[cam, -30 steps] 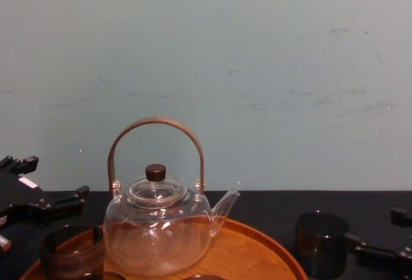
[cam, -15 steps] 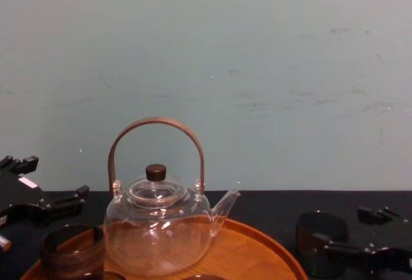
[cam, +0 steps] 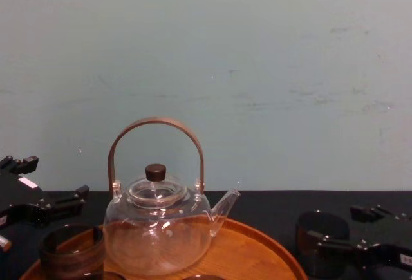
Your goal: Pick up the glass from the table and place it on the tray.
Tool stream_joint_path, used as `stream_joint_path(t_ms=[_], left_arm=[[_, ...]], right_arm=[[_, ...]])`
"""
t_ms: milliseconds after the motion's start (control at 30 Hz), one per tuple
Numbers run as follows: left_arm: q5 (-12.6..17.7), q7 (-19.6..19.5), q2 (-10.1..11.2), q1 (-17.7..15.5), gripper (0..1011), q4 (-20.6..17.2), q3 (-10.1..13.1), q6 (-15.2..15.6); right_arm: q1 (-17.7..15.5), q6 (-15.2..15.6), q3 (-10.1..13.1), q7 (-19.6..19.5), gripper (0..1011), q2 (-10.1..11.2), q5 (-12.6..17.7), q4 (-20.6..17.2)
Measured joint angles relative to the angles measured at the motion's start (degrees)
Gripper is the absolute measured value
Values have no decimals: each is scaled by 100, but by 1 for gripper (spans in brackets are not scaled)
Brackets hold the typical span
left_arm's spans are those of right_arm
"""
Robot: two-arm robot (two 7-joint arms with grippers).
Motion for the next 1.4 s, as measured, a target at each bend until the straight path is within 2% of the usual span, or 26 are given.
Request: stream_joint_path(t_ms=[367,867,1400], left_arm=[[0,0,0,0,1002,0,0,0],[0,0,0,0,1002,0,0,0],[0,0,0,0,1001,0,0,0]], right_arm=[[152,-5,-52,29,1002,-38,-11,170],[586,-96,-149,54,1002,-229,-65,823],[861,-208,-254,135,1002,-364,-116,1256]])
